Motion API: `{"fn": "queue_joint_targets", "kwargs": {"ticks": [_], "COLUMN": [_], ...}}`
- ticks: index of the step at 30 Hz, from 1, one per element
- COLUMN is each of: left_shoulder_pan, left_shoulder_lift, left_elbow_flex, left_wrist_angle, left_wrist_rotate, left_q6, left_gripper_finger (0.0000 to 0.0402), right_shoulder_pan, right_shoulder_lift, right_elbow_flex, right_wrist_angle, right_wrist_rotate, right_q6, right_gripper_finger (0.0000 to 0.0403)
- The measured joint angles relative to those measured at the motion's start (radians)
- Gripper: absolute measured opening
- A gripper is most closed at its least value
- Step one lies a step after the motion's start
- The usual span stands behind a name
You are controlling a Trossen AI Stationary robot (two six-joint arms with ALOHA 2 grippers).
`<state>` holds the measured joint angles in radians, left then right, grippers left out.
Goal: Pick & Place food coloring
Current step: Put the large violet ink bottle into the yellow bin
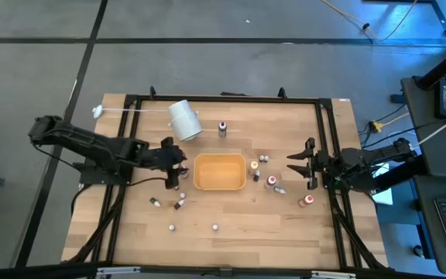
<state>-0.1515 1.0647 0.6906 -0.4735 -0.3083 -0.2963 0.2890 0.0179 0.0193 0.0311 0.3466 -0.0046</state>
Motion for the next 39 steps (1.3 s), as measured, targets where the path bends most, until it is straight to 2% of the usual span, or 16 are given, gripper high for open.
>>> {"fn": "queue_joint_targets", "kwargs": {"ticks": [5,12,27,36,39], "left_shoulder_pan": [0.059,0.089,0.088,0.088,0.088], "left_shoulder_lift": [0.061,0.099,0.149,0.148,0.148], "left_elbow_flex": [0.015,0.016,0.016,0.016,0.016], "left_wrist_angle": [-0.049,-0.062,-0.100,-0.097,-0.097], "left_wrist_rotate": [0.085,0.171,0.173,0.173,0.173], "left_q6": [-0.057,-0.034,0.014,0.046,0.047], "left_gripper_finger": [0.0184,0.0184,0.0181,0.0119,0.0117], "right_shoulder_pan": [0.000,0.000,0.000,0.000,0.000], "right_shoulder_lift": [0.002,0.002,0.002,0.002,0.002], "right_elbow_flex": [0.000,0.000,0.000,0.000,0.000], "right_wrist_angle": [0.000,0.000,0.000,0.000,0.000], "right_wrist_rotate": [0.000,0.000,0.001,0.002,0.002], "right_q6": [-0.001,-0.003,-0.006,-0.034,-0.044], "right_gripper_finger": [0.0153,0.0153,0.0153,0.0153,0.0153]}}
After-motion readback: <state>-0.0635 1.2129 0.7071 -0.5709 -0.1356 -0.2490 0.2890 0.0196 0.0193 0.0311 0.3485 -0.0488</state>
